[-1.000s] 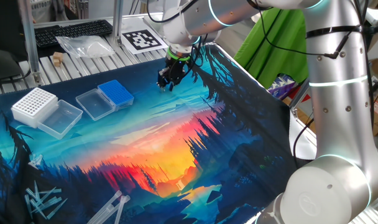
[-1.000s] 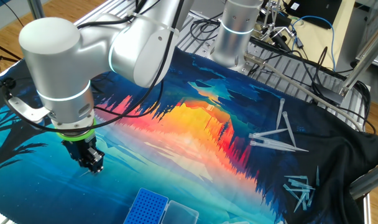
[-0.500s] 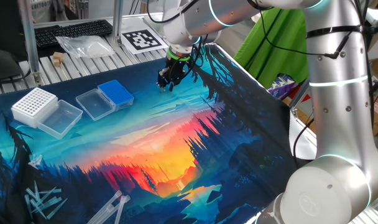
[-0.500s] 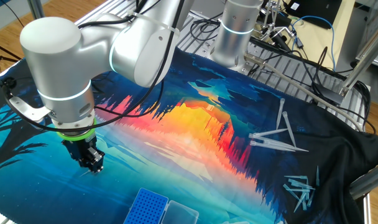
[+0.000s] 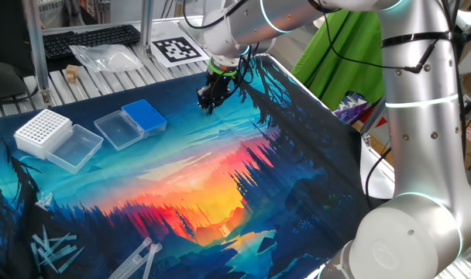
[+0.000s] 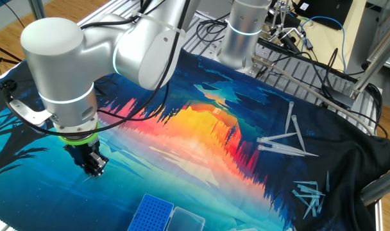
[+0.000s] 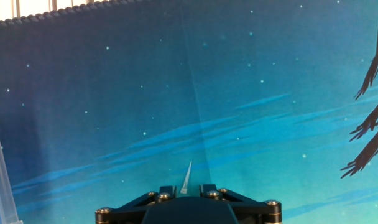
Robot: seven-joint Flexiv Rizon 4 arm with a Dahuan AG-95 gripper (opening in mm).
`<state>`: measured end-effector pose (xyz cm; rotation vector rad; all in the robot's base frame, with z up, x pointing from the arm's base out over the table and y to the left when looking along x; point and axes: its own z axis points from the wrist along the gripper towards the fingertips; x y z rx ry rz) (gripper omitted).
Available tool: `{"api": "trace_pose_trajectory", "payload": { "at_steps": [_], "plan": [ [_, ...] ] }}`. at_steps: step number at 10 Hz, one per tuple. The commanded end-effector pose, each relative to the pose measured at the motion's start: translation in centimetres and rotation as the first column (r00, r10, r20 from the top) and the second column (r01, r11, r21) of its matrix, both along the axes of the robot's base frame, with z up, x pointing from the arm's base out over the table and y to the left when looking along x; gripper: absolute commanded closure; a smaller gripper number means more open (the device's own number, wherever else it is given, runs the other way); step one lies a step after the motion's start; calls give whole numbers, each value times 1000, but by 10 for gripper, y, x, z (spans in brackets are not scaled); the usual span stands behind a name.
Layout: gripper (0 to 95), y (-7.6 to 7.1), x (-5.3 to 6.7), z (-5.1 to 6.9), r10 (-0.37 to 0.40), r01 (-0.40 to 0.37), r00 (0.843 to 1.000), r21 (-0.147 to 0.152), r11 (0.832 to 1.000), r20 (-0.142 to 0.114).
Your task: Insert a small pipette tip into the holder for small pipette tips
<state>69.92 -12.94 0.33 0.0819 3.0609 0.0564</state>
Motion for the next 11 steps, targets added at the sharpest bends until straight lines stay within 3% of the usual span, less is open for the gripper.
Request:
{"api": "trace_pose_trajectory", "payload": {
  "at_steps": [1, 4, 5, 11],
  "plan": [
    [760, 0, 0, 0, 1, -1, 1000, 0, 1000, 0],
    [760, 0, 0, 0, 0, 0, 1000, 0, 1000, 0],
    [950, 0, 0, 0, 1, -1, 1000, 0, 1000, 0],
    [950, 0, 0, 0, -1, 1, 1000, 2, 1000, -3]
  ]
}}
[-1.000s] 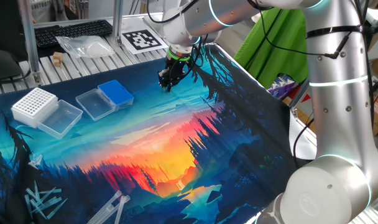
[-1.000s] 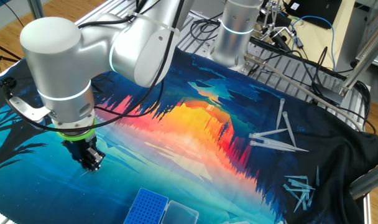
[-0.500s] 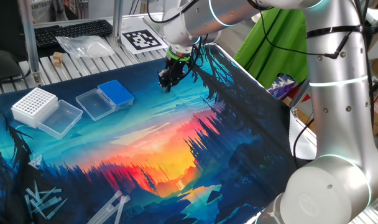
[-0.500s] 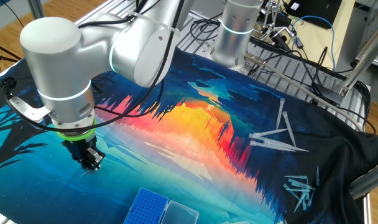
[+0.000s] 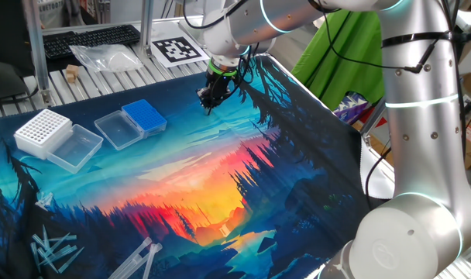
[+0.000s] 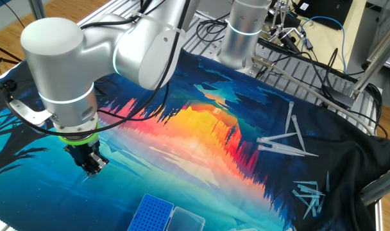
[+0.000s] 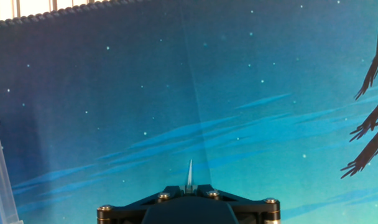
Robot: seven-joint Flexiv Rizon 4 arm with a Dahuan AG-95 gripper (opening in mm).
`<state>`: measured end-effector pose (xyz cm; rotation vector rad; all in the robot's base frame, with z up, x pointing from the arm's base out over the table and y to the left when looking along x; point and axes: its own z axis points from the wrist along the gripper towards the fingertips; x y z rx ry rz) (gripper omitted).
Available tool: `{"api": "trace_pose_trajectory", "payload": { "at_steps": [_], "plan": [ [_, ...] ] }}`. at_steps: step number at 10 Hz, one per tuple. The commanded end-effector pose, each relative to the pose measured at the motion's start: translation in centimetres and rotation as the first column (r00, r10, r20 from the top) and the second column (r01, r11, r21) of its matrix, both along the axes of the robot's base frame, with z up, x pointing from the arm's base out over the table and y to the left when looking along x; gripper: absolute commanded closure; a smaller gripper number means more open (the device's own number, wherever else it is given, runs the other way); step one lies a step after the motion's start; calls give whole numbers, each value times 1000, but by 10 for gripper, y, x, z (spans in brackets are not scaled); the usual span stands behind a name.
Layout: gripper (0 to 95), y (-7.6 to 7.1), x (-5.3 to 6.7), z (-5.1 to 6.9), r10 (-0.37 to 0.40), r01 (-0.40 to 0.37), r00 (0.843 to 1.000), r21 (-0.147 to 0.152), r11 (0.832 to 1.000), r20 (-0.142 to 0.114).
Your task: Insert a small pipette tip into the holder for small pipette tips
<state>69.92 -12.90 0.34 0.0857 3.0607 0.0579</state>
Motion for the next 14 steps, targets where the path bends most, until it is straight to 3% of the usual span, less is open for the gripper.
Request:
{"api": "trace_pose_trajectory", "payload": {
  "at_steps": [1, 9, 14],
  "plan": [
    [950, 0, 0, 0, -2, 2, 1000, 4, 1000, -6],
    [950, -1, -1, 3, 8, -8, 1000, 5, 1000, -3],
    [950, 1, -3, 12, 16, -16, 1000, 4, 1000, -5]
  ]
}}
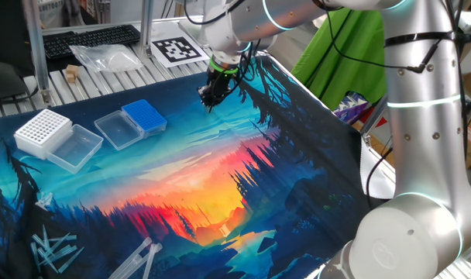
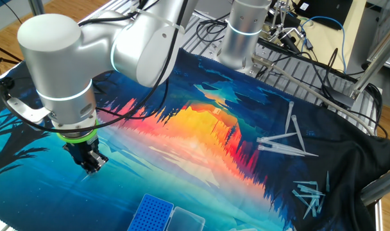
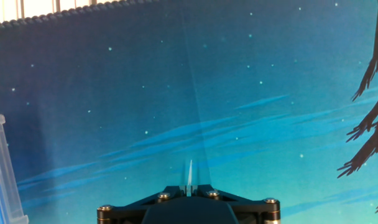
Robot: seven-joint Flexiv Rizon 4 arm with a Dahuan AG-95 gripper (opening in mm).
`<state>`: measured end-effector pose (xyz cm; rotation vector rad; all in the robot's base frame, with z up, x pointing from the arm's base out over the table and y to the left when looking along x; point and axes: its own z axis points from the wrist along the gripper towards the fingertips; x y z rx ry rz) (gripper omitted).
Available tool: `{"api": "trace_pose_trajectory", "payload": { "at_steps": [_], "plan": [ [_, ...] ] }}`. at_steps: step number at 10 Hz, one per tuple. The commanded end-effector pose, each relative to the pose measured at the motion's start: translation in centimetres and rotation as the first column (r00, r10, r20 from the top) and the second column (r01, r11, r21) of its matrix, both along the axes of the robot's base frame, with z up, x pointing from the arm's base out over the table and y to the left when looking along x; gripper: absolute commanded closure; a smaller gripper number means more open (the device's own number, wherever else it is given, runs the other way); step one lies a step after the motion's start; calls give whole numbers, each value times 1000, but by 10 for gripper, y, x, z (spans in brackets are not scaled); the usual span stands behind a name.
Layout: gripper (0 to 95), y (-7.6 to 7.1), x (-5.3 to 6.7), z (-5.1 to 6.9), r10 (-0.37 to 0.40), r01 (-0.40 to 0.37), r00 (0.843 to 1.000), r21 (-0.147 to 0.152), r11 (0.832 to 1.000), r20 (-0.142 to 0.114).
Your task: Insert a small pipette tip into the holder for small pipette tips
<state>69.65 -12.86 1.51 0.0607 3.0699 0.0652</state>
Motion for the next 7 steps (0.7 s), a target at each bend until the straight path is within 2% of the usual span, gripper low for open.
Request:
{"api": "trace_pose_trajectory", "payload": {
  "at_steps": [1, 5, 7],
  "plan": [
    [950, 1, -1, 2, 1, -1, 1000, -1, 1000, 2],
    [950, 9, -6, 11, -4, 4, 1000, -4, 1000, -2],
    [950, 18, -13, 16, -15, 15, 1000, -6, 1000, -4]
  ]
}}
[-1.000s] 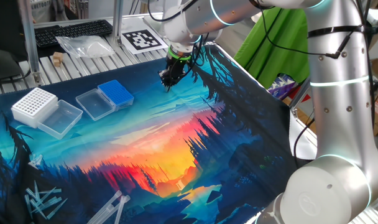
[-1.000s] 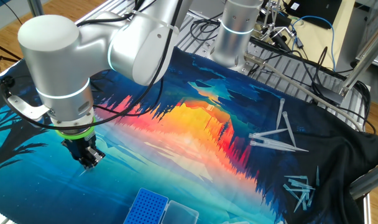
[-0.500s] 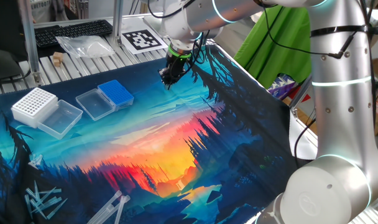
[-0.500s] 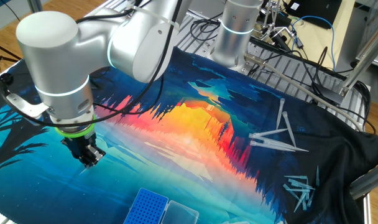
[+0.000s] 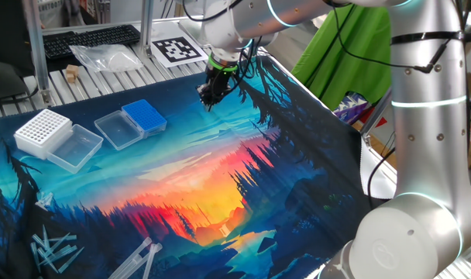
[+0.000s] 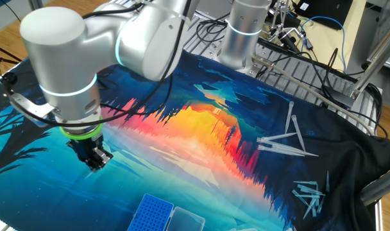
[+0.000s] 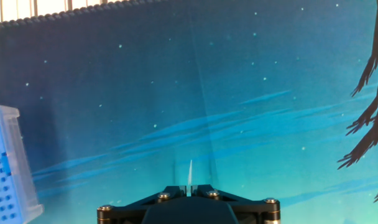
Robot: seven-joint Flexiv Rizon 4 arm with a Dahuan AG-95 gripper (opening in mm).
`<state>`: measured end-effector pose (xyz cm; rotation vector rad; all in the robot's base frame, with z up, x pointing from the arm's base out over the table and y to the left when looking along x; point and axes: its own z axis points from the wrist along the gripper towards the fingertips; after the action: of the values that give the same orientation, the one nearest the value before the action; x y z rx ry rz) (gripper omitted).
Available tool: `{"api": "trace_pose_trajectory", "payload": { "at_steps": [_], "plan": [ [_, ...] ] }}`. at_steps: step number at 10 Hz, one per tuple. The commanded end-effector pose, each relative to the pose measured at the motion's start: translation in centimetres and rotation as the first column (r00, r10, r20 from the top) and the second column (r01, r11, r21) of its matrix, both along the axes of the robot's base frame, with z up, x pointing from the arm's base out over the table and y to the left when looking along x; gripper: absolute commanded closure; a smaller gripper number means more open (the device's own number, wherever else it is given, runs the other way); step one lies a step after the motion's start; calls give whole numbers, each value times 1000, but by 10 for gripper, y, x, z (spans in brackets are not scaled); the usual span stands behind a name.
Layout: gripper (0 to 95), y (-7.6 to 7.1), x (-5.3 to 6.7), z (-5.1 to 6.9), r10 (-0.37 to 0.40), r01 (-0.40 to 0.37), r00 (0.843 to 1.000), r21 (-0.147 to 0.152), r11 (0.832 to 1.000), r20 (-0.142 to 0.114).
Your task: Insert a small pipette tip into the holder for small pipette tips
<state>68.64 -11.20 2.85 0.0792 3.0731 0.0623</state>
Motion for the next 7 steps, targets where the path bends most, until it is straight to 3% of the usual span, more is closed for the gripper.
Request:
{"api": "trace_pose_trajectory", "payload": {
  "at_steps": [1, 7],
  "plan": [
    [950, 2, -3, 3, -5, 5, 1000, -4, 1000, -1],
    [950, 27, -15, 12, -41, 41, 999, -5, 999, -4]
  ]
}}
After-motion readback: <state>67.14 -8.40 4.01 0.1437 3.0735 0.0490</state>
